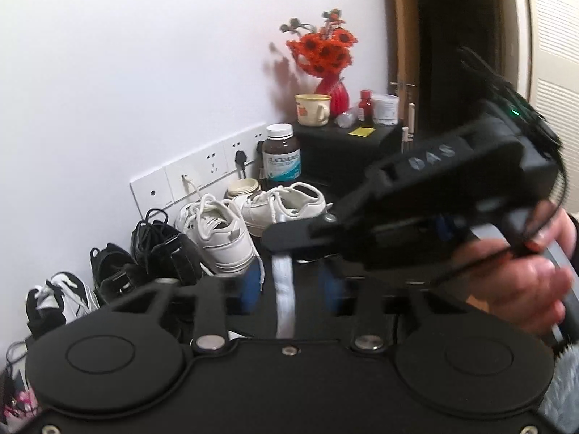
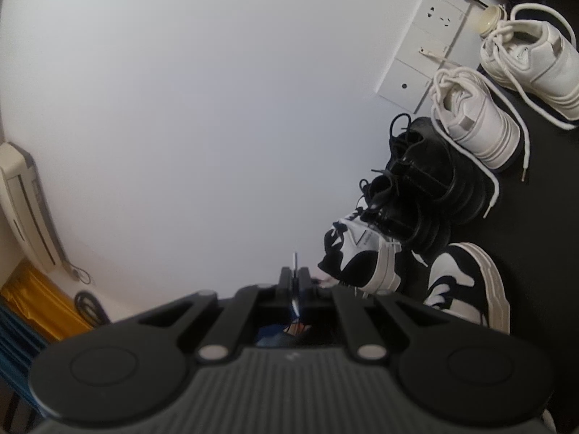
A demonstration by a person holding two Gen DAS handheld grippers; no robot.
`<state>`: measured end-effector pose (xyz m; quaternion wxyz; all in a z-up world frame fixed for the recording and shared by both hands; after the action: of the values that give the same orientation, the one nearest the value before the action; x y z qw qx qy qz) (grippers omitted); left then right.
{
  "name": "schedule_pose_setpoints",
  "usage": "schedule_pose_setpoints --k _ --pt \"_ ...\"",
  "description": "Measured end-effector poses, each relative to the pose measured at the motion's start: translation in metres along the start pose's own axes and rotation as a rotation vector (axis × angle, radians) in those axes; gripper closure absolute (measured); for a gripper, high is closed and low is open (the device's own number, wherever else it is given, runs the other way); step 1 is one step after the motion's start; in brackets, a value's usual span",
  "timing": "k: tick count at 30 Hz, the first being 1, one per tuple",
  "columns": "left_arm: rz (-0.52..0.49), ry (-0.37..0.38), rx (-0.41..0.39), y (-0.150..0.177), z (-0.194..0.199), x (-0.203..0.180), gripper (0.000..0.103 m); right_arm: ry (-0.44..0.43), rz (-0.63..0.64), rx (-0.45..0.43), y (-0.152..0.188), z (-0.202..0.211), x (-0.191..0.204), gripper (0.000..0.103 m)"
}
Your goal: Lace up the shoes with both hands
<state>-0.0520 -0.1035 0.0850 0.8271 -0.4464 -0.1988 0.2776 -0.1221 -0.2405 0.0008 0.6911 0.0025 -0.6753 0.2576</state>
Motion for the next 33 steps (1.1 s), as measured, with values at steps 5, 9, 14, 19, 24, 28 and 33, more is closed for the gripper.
schedule_pose_setpoints --k 5,9,14,19,24,28,33 --pt "-0.008 0.021 0.010 0.003 0.001 0.002 0.098 0.015 -0.014 -0.019 -0.003 0.008 -0.003 0.097" --pt "-0.020 0.023 0.021 0.005 0.000 0.000 0.098 0.012 -0.022 -0.044 -0.006 0.014 -0.005 0.097" --pt "-0.026 0.012 0.011 0.005 0.002 -0.001 0.089 0.011 -0.013 -0.040 -0.006 0.012 -0.003 0.100" --pt "-0.002 0.011 0.001 0.005 0.003 0.001 0.080 0.022 -0.022 -0.026 -0.004 0.008 -0.007 0.100" --pt "0.086 0.047 0.006 0.007 0.003 0.014 0.099 0.038 -0.030 -0.018 -0.004 0.006 -0.009 0.098" --pt "0.187 0.024 0.008 0.007 0.009 0.039 0.099 0.139 0.023 -0.041 -0.008 0.014 -0.006 0.092" --pt "0.259 -0.041 0.040 0.024 0.020 0.069 0.099 0.386 0.258 -0.205 -0.013 0.052 0.010 0.048"
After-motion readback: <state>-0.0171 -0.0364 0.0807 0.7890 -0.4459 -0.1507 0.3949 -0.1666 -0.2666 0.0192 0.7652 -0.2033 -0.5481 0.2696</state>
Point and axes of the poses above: each gripper's, at about its wrist camera, not at the fingertips, and z roughly against the way its jaws point, x to its left, y to its underside, the point moved 2 cm from there along -z, roughly the way its jaws point, and after that the axes turned 1 degree about -y, right-handed, at the moved point
